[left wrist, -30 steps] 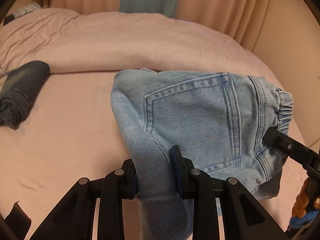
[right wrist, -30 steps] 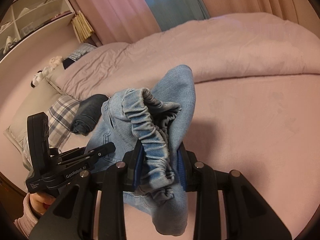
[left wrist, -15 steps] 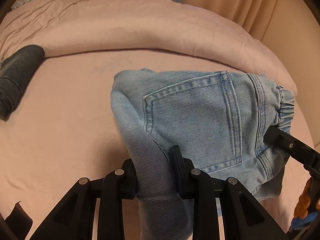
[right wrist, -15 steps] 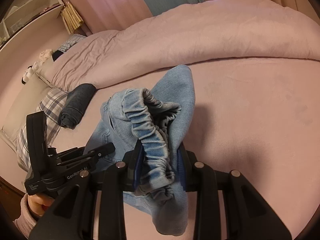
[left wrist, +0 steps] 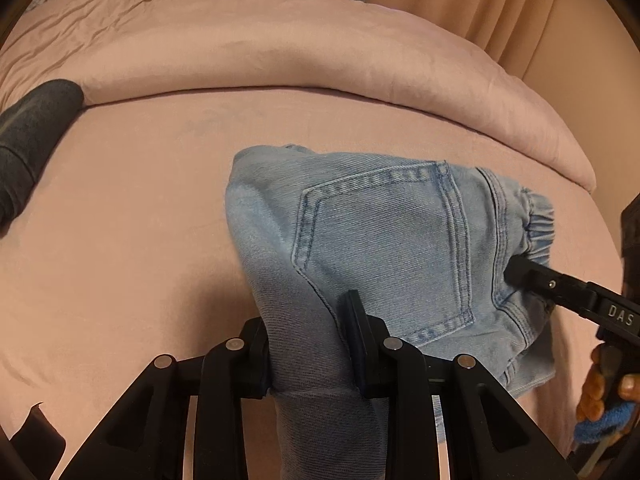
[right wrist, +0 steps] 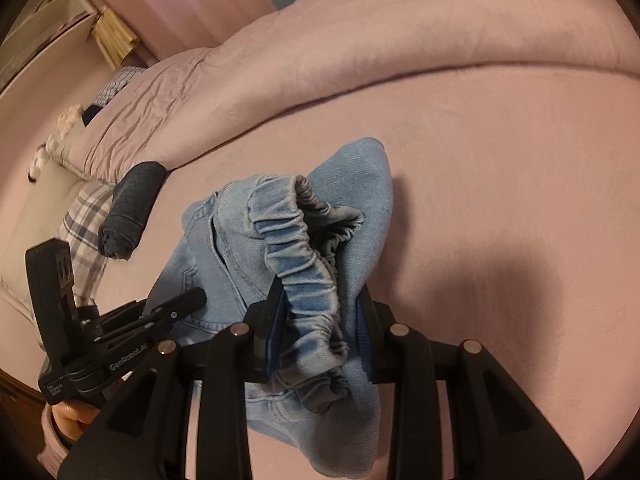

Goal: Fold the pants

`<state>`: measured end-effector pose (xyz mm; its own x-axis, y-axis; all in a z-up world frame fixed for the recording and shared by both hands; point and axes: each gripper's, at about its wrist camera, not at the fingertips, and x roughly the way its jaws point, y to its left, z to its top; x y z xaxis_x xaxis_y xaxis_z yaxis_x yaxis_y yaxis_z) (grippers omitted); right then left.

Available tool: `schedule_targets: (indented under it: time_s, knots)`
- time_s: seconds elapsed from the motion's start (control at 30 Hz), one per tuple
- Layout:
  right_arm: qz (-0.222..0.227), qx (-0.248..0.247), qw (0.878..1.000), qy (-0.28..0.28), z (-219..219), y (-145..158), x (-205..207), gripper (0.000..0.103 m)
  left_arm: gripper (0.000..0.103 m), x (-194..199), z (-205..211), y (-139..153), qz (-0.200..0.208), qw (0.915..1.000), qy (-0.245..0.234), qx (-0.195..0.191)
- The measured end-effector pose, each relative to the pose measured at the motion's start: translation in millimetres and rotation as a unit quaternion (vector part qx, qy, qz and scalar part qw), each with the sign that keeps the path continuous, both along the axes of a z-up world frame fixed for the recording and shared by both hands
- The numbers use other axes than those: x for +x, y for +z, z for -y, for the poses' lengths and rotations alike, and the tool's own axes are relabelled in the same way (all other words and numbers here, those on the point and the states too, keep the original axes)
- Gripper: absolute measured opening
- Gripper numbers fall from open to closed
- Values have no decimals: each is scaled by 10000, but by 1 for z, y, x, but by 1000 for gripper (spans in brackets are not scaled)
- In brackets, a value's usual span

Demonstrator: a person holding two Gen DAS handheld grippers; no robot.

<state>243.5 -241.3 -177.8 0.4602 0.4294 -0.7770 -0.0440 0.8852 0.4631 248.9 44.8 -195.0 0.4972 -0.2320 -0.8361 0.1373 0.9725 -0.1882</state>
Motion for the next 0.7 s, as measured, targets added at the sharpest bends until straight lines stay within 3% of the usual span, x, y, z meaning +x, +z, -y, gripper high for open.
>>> schedule_targets:
  time_s: [0.1, 0.2, 0.37, 0.43, 0.53, 0.57, 0.7]
  knots:
    - [-225, 239, 9993, -158, 10, -8, -1, 44, 45, -3, -1, 4, 41, 9998, 77, 180]
    - [-286, 202, 9991, -237, 13, 0, -6, 49, 46, -9, -4, 13, 142, 9992, 132, 348]
    - [403, -565, 9966, -454, 18, 41, -23, 50, 46, -27, -6, 33, 565, 9969, 80, 544]
    - [781, -605, 9947, -272, 13, 58, -28, 50, 46, -33, -1, 38, 695, 9961, -57, 534]
    - [1096, -724, 9911, 202, -10, 71, -26, 38, 46, -36, 11, 36, 738, 9956, -273, 515]
    - [1109, -814, 9898, 369, -21, 70, -24, 34, 46, -34, 15, 33, 702, 9956, -331, 517]
    - [867, -1247, 9862, 663, -47, 44, -10, 33, 46, -28, 30, 16, 533, 9954, -420, 672]
